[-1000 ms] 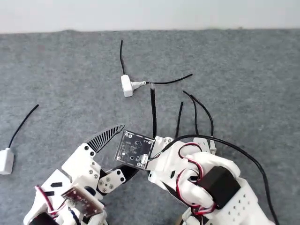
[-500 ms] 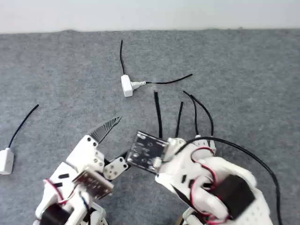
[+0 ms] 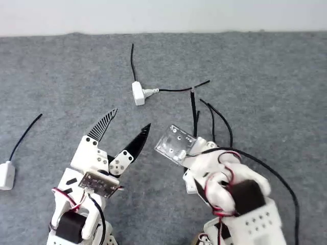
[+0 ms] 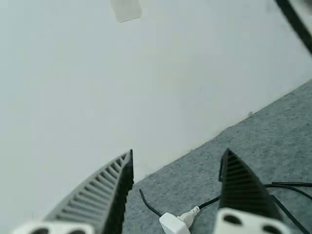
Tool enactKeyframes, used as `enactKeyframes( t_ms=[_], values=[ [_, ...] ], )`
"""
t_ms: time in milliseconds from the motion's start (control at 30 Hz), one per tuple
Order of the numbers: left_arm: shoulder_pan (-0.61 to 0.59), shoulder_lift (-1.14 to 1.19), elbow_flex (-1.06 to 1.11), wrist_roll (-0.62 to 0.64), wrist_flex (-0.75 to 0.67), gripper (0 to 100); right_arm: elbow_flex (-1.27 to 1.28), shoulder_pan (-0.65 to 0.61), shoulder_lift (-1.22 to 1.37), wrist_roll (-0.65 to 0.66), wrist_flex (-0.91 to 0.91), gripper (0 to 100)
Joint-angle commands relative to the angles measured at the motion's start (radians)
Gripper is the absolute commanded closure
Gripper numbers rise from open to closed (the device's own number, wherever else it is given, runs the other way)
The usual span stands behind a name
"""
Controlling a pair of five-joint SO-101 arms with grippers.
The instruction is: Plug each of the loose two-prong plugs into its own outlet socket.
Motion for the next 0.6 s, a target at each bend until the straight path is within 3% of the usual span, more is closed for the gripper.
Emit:
enactKeyframes(
  t_ms=[0,200,567],
  values=[
    [-0.005,-0.009,0.010,0.018,-0.040,73,0.107,0.013,0.039,0.026,-0.101,99.0],
    [-0.043,-0.009,0.054,0.015,-0.124,73,0.203,0.022,0.094,0.209,-0.122,99.0],
    [-0.046,-0.009,0.056,0.015,-0.126,73,0.442,0.016,0.104,0.178,-0.427,99.0]
  ],
)
